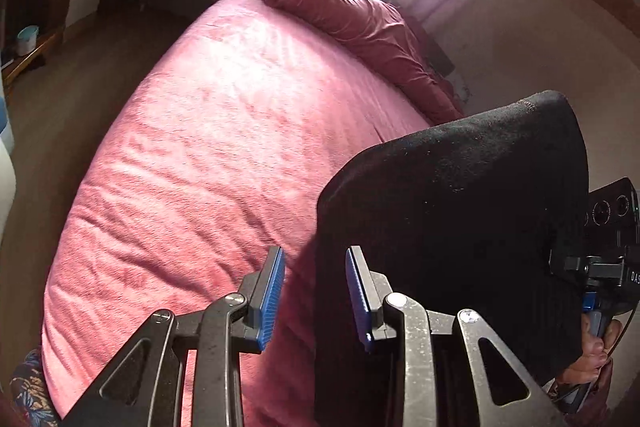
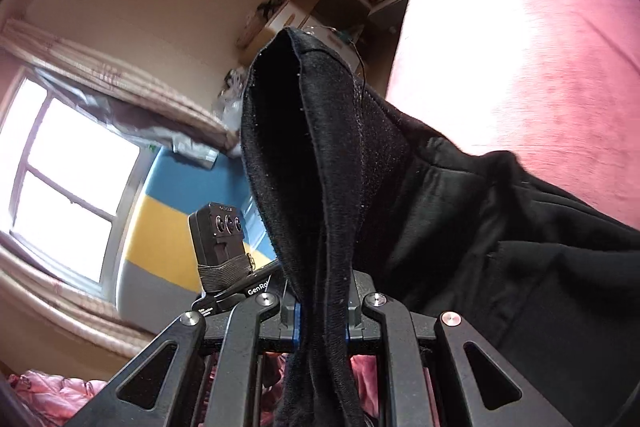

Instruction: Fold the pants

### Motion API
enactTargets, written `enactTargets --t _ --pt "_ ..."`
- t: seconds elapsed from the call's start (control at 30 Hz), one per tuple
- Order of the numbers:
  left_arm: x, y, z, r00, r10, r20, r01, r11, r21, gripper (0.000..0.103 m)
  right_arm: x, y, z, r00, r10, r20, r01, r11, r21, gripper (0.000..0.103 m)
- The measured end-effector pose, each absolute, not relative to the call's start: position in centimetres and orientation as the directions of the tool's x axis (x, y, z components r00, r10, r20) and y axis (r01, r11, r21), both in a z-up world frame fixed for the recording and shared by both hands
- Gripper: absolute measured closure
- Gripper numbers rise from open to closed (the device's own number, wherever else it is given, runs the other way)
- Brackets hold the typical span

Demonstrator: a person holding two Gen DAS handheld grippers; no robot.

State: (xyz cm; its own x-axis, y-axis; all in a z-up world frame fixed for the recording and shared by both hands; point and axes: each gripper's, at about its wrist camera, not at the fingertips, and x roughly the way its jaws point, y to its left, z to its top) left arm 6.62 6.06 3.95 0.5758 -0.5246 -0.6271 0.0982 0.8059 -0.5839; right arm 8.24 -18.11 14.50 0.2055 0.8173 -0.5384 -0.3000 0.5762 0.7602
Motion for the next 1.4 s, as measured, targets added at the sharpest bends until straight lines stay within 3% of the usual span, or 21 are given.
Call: enactTargets --t 0.23,0.57,0.67,0.87,1.03,1.4 --pt "7.8 -1.4 3.6 0.483 -0.576 -0.659 0.233 0.810 -0.538 0.071 5.9 -28.8 13.0 0.354 0.738 -0.574 -0.166 0.654 0.738 0.090" --pt "5.7 -11.4 -0.3 0.299 -0.531 -0.793 0.420 0.819 -0.390 0.071 4.9 -40.4 0.7 0.346 0.597 -0.724 0.168 0.720 0.674 0.090" --pt "5.4 -13.0 -1.4 0.299 -0.486 -0.821 0.431 0.837 -0.338 0.071 4.9 -41.5 -1.5 0.358 0.606 -0.711 0.206 0.691 0.693 0.089" --pt "5.7 -12.9 -1.4 0.288 -0.508 -0.812 0.433 0.825 -0.363 0.071 2.0 -43.2 1.4 0.421 0.554 -0.718 0.206 0.712 0.671 0.078" --pt "5.8 -11.2 -0.7 0.303 -0.550 -0.778 0.404 0.814 -0.418 0.071 -1.8 -44.2 5.5 0.461 0.533 -0.710 0.187 0.724 0.664 0.078" --pt "4.7 -7.2 0.9 0.364 -0.566 -0.740 0.372 0.816 -0.442 0.071 -6.3 -41.7 3.0 0.436 0.566 -0.699 0.307 0.637 0.707 0.073"
